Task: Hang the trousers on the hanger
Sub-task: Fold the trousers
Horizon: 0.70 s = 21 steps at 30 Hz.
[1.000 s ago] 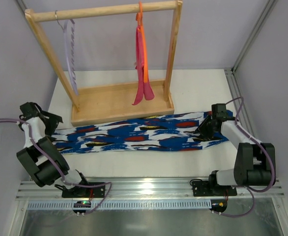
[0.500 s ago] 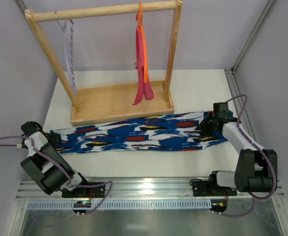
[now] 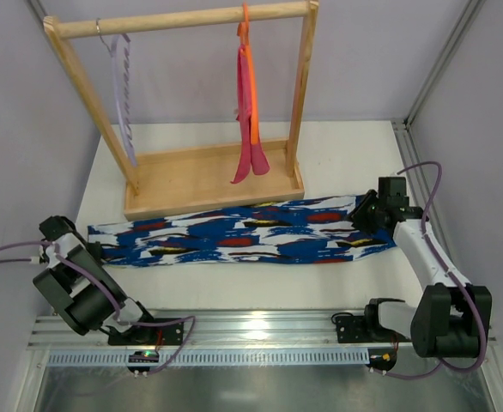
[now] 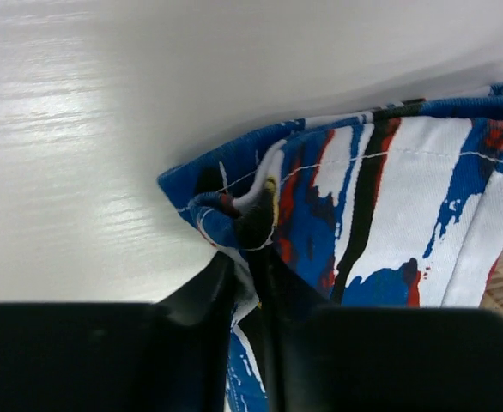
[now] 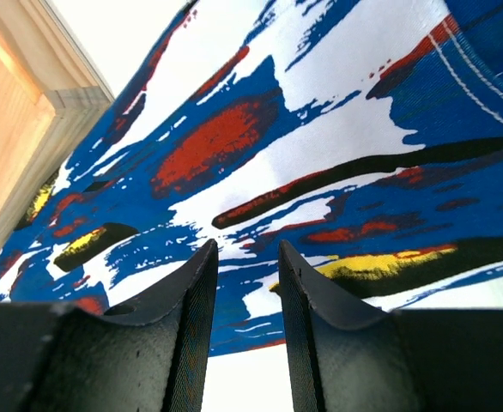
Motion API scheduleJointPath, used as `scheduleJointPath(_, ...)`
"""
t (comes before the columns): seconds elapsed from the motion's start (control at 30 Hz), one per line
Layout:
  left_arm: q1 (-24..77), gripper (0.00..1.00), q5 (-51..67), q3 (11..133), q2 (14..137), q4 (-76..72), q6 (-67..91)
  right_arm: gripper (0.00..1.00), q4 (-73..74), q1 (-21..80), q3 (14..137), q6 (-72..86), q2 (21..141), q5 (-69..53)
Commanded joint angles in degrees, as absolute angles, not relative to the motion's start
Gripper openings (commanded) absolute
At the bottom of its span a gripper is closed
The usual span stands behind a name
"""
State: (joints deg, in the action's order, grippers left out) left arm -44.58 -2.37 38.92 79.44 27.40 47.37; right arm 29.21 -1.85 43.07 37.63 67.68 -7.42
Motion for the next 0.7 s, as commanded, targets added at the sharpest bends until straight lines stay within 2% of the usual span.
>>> scheduleJointPath(0.0, -44.9, 0.12, -2.6, 38.3, 81.2, 26.3, 46.9, 0.38, 31.6, -1.8, 47.2, 35.8, 65.0, -4.7)
scheduleJointPath(0.07, -44.9, 0.00, -3.8, 40.6, 78.9, 28.8, 45.5, 0.38, 32.8, -1.8, 48.5, 35.1, 63.8, -3.8)
scheduleJointPath(0.27, -44.0, 0.00, -4.8, 49.8, 71.5, 35.1, 38.6, 0.38, 35.8, -1.8, 51.1, 34.9, 61.6, -5.4)
scheduleJointPath(0.37, -38.9, 0.00, -5.3, 50.8, 67.8, 37.3, 35.4, 0.38, 36.4, -1.8, 51.9, 35.7, 60.6, -7.5)
scheduleJointPath(0.57, -16.6, 0.00, -7.3, 43.3, 53.3, 37.8, 36.7, 0.38, 39.4, -1.8, 54.5, 34.6, 57.8, -8.6)
scheduleJointPath(0.63, -4.4, 0.00, -11.3, 41.0, 49.4, 38.3, 39.8, 0.39, 40.7, -1.8, 54.8, 33.0, 56.3, -9.0)
scheduleJointPath(0.67, 4.8, 0.01, -12.1, 40.9, 48.7, 38.6, 41.3, 0.40, 40.8, -1.8, 54.5, 32.4, 55.6, -9.4)
